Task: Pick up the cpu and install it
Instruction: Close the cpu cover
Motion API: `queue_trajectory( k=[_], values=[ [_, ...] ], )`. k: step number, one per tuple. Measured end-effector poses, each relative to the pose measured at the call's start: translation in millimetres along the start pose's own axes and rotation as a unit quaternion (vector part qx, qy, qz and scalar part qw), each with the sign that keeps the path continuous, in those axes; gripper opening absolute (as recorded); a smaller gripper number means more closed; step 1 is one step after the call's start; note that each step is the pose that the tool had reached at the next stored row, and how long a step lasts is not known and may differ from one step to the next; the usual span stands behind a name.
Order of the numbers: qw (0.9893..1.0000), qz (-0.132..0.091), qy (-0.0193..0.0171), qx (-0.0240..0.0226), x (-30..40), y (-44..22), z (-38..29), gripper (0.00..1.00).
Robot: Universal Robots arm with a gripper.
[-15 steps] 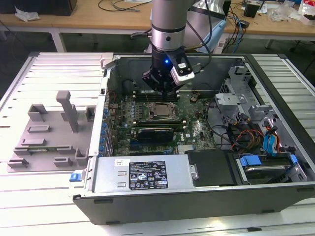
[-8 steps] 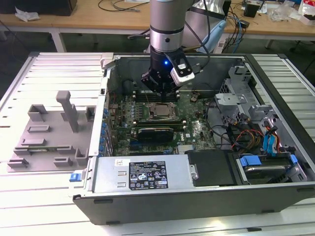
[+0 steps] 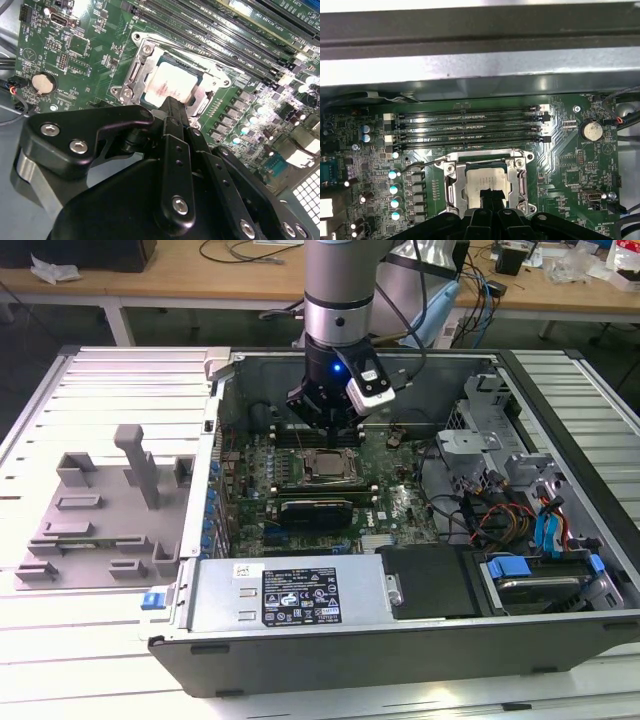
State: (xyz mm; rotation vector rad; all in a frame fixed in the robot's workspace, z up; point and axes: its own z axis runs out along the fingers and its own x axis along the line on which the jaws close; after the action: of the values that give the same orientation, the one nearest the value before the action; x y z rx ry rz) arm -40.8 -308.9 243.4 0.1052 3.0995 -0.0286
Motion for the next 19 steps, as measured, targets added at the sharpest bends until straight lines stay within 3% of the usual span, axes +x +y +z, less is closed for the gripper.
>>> queue_trajectory(
  k=[14, 19],
  values=[
    [1.0000, 0.000, -0.0001, -0.0001, 3.0, -0.1, 1.9, 0.11],
    [1.0000, -0.002, -0.0012, -0.0002, 9.8, -4.6, 2.3, 0.11]
  ],
)
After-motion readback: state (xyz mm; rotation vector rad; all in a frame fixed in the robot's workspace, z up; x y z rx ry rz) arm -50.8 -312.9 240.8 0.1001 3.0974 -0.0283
